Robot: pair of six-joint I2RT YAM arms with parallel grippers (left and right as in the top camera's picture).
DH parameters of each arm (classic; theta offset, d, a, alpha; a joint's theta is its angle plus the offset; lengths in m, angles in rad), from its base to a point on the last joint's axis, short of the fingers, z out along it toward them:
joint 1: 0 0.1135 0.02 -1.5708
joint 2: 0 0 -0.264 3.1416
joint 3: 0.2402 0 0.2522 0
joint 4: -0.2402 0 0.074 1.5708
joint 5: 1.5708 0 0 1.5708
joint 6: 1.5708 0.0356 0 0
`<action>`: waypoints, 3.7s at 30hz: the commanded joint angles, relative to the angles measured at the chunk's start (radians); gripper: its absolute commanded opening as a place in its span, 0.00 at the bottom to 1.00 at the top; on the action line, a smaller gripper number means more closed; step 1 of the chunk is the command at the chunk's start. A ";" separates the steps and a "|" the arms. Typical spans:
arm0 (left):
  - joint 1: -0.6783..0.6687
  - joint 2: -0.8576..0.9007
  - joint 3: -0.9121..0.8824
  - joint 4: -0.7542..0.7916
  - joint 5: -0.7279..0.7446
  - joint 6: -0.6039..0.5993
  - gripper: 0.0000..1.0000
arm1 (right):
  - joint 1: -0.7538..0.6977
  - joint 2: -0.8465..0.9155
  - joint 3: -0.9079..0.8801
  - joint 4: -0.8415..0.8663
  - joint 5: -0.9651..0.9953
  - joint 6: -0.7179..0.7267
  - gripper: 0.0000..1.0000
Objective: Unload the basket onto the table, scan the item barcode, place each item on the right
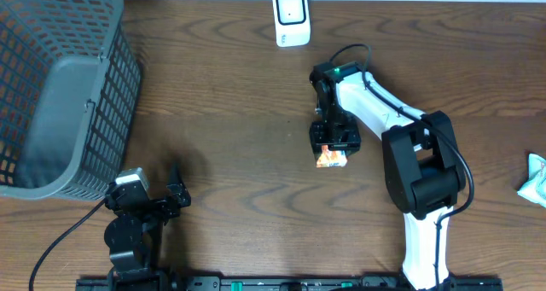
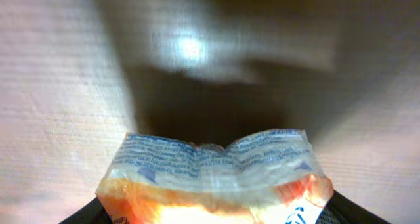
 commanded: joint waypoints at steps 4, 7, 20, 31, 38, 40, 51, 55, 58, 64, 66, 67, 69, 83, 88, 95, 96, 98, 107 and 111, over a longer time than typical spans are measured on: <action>0.000 0.001 -0.024 -0.003 0.016 0.013 1.00 | -0.003 0.015 0.025 -0.132 -0.092 -0.072 0.61; 0.000 0.001 -0.024 -0.003 0.016 0.013 1.00 | -0.003 0.015 0.025 -0.199 -0.158 -0.131 0.61; 0.000 0.001 -0.024 -0.003 0.016 0.013 1.00 | 0.010 0.015 0.025 -0.386 -0.318 -0.171 0.61; 0.000 0.001 -0.024 -0.003 0.016 0.013 1.00 | 0.053 0.015 0.025 -0.322 -0.357 -0.152 0.54; 0.000 0.001 -0.024 -0.003 0.016 0.013 1.00 | 0.060 0.015 0.085 -0.218 -0.348 -0.144 0.50; 0.000 0.001 -0.024 -0.003 0.016 0.013 1.00 | 0.060 0.015 0.139 -0.224 -0.312 -0.144 0.50; 0.000 0.001 -0.024 -0.003 0.016 0.013 1.00 | 0.060 0.015 0.555 -0.063 -0.031 -0.091 0.49; 0.000 0.001 -0.024 -0.003 0.016 0.013 1.00 | 0.061 0.015 0.586 0.127 0.092 -0.092 0.52; 0.000 0.001 -0.024 -0.003 0.016 0.013 1.00 | 0.063 0.016 0.569 0.291 0.192 -0.092 0.52; 0.000 0.001 -0.024 -0.003 0.016 0.013 1.00 | 0.056 0.024 0.500 0.698 0.299 -0.126 0.53; 0.000 0.001 -0.024 -0.003 0.016 0.013 1.00 | 0.047 0.045 0.458 0.883 0.302 -0.137 0.57; 0.000 0.001 -0.024 -0.003 0.016 0.013 1.00 | 0.042 0.057 0.443 0.949 0.303 -0.138 0.59; 0.000 0.001 -0.024 -0.003 0.016 0.013 1.00 | 0.033 0.085 0.422 1.072 0.304 -0.156 0.60; 0.000 0.001 -0.024 -0.003 0.016 0.013 1.00 | -0.025 0.341 0.421 1.466 0.320 -0.108 0.55; 0.000 0.001 -0.024 -0.003 0.016 0.013 1.00 | -0.031 0.354 0.421 1.457 0.294 -0.099 0.54; 0.000 0.001 -0.024 -0.003 0.016 0.013 1.00 | -0.044 0.277 0.423 1.323 0.253 -0.099 0.50; 0.000 0.001 -0.024 -0.003 0.016 0.013 1.00 | -0.051 0.254 0.423 1.277 0.241 -0.099 0.48; 0.000 0.001 -0.024 -0.003 0.016 0.013 1.00 | -0.072 0.194 0.423 1.154 0.226 -0.099 0.45; 0.000 0.001 -0.024 -0.003 0.016 0.013 1.00 | -0.263 -0.095 0.423 0.527 0.248 -0.130 0.48; 0.000 0.001 -0.024 -0.003 0.016 0.013 0.99 | -0.392 -0.143 0.423 0.257 0.380 -0.130 0.45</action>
